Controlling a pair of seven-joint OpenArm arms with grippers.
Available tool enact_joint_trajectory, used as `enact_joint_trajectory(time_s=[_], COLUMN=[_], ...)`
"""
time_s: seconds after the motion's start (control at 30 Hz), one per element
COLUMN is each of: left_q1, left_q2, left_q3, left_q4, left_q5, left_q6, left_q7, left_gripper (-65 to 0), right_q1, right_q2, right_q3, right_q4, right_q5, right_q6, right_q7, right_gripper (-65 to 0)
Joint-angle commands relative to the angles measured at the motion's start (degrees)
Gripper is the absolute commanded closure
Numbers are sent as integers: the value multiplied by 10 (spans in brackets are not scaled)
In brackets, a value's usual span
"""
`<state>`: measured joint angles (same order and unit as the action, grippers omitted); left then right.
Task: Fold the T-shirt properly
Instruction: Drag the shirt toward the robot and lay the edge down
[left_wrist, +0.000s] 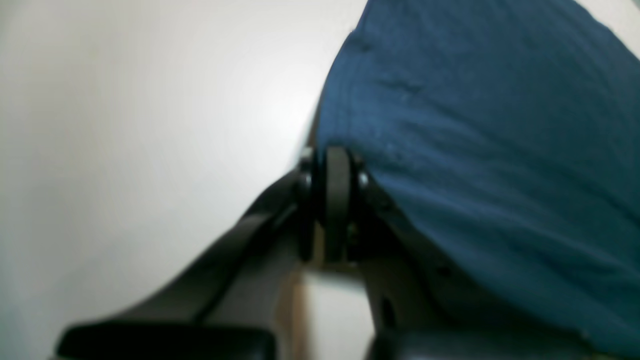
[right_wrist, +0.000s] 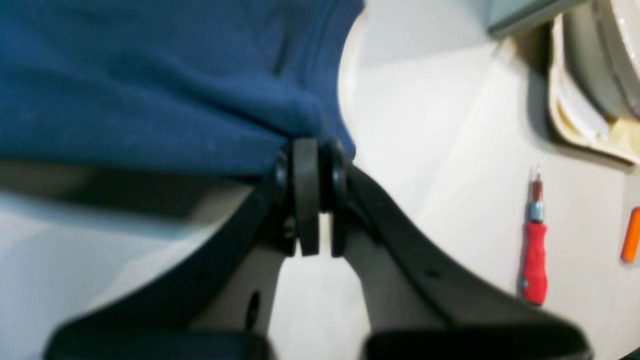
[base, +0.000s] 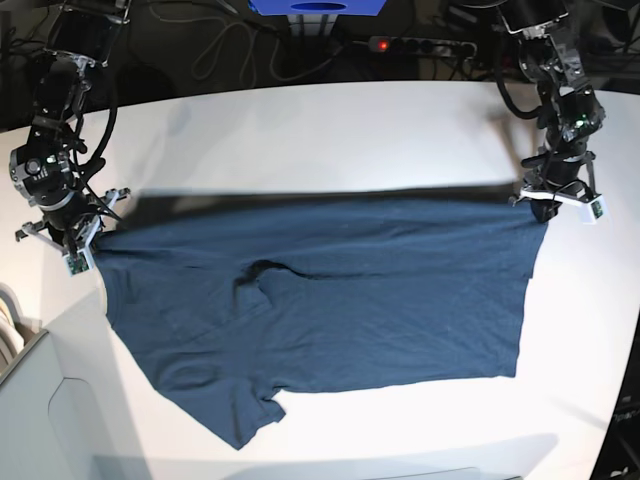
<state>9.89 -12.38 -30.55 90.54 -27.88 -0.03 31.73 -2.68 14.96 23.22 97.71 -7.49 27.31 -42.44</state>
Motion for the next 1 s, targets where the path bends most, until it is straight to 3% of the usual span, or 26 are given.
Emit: enact_joint_trajectory(time_s=[0.0,0.67,0.97], left_q1=[8,224,262], left_q2=[-8,5,20], left_q3=[-3,1,-1], left_q4=[14,123,124], left_q5=[-2,3,4], left_q6=[1,1,1], left_q7=[-12,-12,-12], left_gripper=[0,0,0], right_q1=[-4,-170,-208], right_q2=[8,34,35], right_q3=[4,20,21], right_q4=[11,10,10], right_q5=[0,0,0], right_q6=[4,4,4], right_q7=[5,5,5], right_gripper=[-1,-1,-1])
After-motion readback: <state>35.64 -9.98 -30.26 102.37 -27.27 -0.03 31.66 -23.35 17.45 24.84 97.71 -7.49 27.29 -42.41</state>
